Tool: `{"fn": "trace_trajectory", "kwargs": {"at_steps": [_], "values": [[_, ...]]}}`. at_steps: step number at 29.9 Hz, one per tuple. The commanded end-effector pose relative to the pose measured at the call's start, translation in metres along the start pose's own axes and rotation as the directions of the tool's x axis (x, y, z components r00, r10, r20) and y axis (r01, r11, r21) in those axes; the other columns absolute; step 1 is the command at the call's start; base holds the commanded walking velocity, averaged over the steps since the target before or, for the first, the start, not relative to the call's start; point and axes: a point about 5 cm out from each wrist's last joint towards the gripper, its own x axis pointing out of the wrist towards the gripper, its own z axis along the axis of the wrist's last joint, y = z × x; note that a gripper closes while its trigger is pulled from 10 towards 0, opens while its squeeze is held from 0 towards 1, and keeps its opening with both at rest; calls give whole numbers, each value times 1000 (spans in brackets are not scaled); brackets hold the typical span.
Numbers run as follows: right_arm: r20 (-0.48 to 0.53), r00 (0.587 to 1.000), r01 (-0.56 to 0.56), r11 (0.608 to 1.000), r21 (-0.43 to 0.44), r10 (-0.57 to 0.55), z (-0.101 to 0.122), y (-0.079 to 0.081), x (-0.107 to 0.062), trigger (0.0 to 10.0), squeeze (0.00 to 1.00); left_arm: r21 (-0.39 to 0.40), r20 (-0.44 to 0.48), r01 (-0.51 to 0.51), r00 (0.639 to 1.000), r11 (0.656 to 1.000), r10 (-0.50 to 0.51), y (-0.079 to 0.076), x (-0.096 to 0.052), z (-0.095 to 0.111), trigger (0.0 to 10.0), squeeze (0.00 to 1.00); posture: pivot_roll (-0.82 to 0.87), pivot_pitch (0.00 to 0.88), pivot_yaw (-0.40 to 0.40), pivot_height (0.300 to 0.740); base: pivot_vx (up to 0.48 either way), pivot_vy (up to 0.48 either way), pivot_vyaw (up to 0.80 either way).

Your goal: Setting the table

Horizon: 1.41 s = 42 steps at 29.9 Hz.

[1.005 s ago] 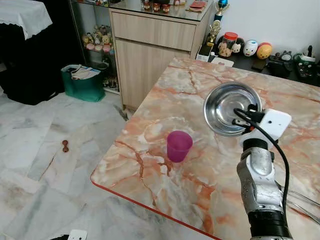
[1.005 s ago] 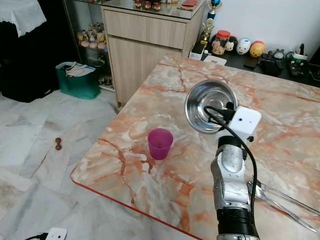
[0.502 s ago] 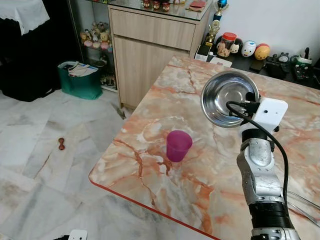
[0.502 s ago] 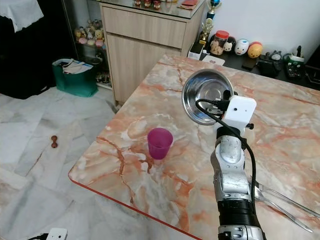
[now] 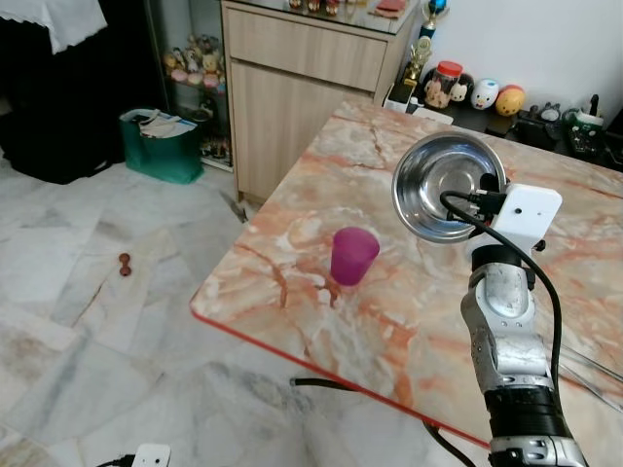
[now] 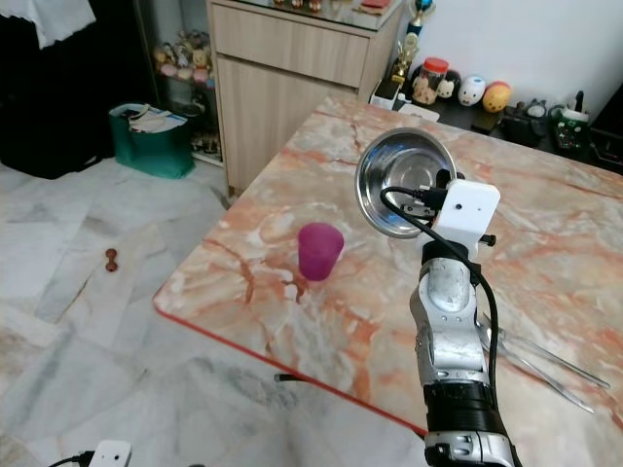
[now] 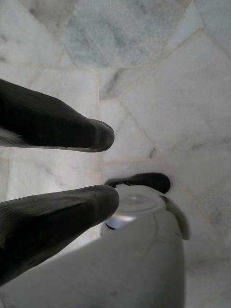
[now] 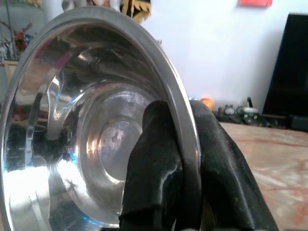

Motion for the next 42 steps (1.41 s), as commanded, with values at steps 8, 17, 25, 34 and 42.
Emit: {"fn": "trace_trajectory", "kwargs": {"at_steps": [8,17,25,34,42], "values": [[16,1000,1,1000,-12,-1,4,1,4,10000,0,-2,-3,9,1000,1000,-9,-2,1,1,10000,0,176,0,-110,707,-264,0,0],[19,1000,-1,1000,-12,1,4,1,4,10000,0,-2,-3,10,1000,1000,-10,-2,1,2,10000,0,177,0,-114,707,-205,0,0],[30,1000,1,1000,-2,0,6,2,4,10000,0,-12,3,10,1000,1000,-10,-3,1,1,10000,0,175,0,-115,707,0,0,0],[30,1000,-1,1000,2,1,7,2,5,10000,0,-31,15,17,1000,999,-16,-4,1,2,10000,0,178,0,-118,707,0,0,0],[24,1000,-16,999,40,15,8,5,6,10000,0,-27,13,23,1000,999,-22,-4,1,2,10000,0,177,0,-118,707,0,0,-291]]}}
